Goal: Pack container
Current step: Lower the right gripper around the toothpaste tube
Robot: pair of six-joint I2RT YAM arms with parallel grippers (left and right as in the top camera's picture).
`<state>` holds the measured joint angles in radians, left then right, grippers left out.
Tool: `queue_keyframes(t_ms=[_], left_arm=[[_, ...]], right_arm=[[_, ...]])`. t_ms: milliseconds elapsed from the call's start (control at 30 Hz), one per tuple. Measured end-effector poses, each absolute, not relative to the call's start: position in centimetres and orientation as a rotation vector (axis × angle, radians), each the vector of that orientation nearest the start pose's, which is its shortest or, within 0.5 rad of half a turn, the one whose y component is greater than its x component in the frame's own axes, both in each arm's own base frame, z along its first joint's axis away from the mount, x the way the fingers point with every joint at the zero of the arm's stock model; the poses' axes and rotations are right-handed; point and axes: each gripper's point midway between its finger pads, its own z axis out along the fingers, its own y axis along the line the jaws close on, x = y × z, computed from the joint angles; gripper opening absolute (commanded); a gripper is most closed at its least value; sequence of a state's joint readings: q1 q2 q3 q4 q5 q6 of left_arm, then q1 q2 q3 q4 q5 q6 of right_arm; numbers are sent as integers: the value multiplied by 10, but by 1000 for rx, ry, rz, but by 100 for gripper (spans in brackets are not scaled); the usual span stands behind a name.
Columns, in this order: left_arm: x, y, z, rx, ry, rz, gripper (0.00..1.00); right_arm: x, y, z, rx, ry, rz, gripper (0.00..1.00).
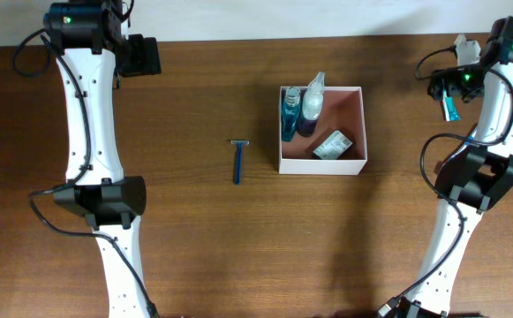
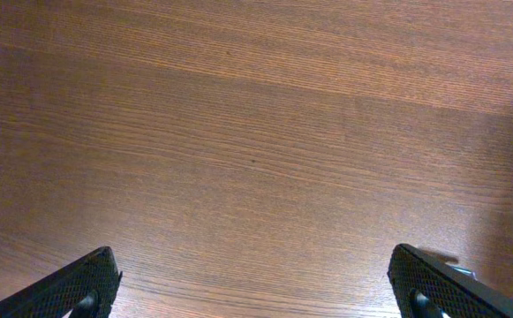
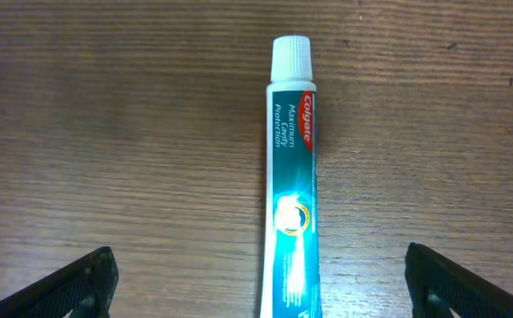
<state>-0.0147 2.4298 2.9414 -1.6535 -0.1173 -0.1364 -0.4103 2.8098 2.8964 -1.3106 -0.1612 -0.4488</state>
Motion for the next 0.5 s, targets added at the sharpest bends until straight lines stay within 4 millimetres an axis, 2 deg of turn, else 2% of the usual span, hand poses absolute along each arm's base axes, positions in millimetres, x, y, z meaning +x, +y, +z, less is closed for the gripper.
queue_keyframes(t_ms=[233, 500], left_arm=[[506, 13, 236, -200, 2696, 114, 99], [506, 13, 236, -199, 2696, 114, 99]], right_arm=[[552, -211, 40, -90, 2779, 2, 99], [543, -217, 10, -77, 2854, -37, 99]])
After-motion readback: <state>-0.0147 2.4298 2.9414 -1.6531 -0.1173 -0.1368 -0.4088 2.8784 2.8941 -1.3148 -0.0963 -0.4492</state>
